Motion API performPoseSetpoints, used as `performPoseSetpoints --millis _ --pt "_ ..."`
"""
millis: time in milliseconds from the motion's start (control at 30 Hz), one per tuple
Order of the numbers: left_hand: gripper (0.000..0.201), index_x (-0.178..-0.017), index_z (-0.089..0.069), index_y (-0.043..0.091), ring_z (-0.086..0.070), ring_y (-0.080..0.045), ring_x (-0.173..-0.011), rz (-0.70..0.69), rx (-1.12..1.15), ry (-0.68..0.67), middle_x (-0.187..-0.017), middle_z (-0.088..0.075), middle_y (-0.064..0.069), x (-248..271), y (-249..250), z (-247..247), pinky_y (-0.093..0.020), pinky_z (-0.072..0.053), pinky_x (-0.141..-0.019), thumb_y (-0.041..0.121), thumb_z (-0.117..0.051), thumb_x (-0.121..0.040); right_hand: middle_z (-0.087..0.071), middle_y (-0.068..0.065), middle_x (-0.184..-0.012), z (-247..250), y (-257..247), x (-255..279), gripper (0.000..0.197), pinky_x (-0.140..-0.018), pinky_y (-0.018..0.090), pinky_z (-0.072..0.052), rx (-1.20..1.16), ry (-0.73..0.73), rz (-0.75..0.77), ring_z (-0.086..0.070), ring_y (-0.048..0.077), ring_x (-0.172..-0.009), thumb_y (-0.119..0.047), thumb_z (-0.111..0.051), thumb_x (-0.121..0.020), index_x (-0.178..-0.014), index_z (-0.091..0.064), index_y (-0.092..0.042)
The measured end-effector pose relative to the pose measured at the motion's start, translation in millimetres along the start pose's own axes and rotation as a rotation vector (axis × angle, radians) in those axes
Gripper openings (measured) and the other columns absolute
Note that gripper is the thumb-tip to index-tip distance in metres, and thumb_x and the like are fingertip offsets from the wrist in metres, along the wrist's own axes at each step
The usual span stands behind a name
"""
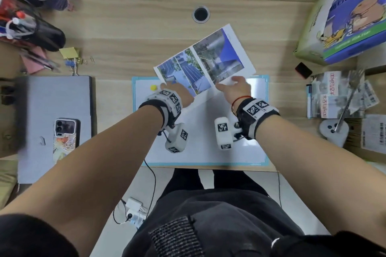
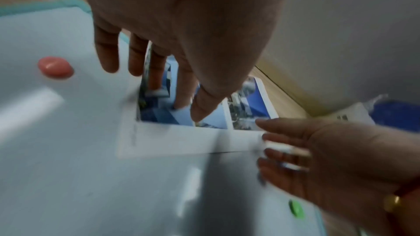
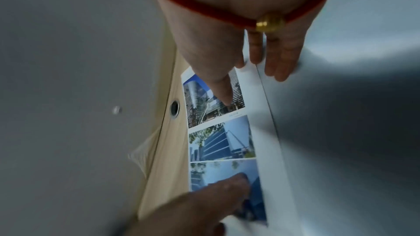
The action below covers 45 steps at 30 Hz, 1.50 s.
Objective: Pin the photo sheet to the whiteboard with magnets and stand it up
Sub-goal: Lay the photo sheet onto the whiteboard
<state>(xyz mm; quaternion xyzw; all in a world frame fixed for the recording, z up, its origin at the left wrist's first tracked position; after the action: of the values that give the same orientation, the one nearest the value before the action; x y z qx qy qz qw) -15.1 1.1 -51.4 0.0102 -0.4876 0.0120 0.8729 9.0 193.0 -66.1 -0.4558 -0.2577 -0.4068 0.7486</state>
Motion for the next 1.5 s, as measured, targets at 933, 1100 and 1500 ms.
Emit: performPoseSetpoints --millis 933,1100,1500 --pt "0.047 -0.074 -0.055 0.013 -0.067 -0.032 -0.075 -0.05 0.58 0.205 -0.071 -0.059 -0.006 -10.5 -2.5 7.5 -0.04 -0.056 -0.066 0.059 -0.064 -0.078 -0.028 0.008 -0.142 8.9 11.7 1.8 0.069 -0.106 0.026 -0.037 0.278 -0.133 0.258 -0.05 0.024 -0.123 -0.033 -0.073 -0.08 -0.138 -0.045 -0.011" --pt "0.051 -0.092 -0.067 0.007 -0.063 -0.03 -0.094 -0.015 0.446 0.043 -0.1 -0.065 -0.011 5.1 -24.5 -40.6 -0.037 -0.053 -0.085 0.056 -0.061 -0.082 -0.034 0.014 -0.138 14.0 21.7 8.1 0.071 -0.103 0.032 -0.038 0.29 -0.056 0.276 -0.045 0.03 -0.125 -0.027 -0.073 -0.077 -0.137 -0.039 -0.014" --pt "0.034 -0.078 -0.054 0.015 -0.045 -0.014 -0.057 0.083 0.381 0.2 -0.072 -0.054 0.001 17.4 -34.9 -61.1 -0.024 -0.03 -0.053 0.045 -0.071 -0.08 -0.035 0.009 -0.141 -13.5 51.1 40.7 0.056 -0.104 0.037 -0.038 0.726 -0.089 0.561 -0.037 0.032 -0.124 -0.025 -0.069 -0.079 -0.133 -0.052 -0.024"
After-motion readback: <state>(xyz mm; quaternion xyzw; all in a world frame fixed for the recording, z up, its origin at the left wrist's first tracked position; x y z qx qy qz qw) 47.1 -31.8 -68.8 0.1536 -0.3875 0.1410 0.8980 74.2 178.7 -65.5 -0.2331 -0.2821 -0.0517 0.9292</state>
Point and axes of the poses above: each hand's wrist, its own x-axis away from the middle knuckle, its own z-axis out of the back of the hand, y = z × x, the point moved 5 cm from there along -x, towards the middle knuckle
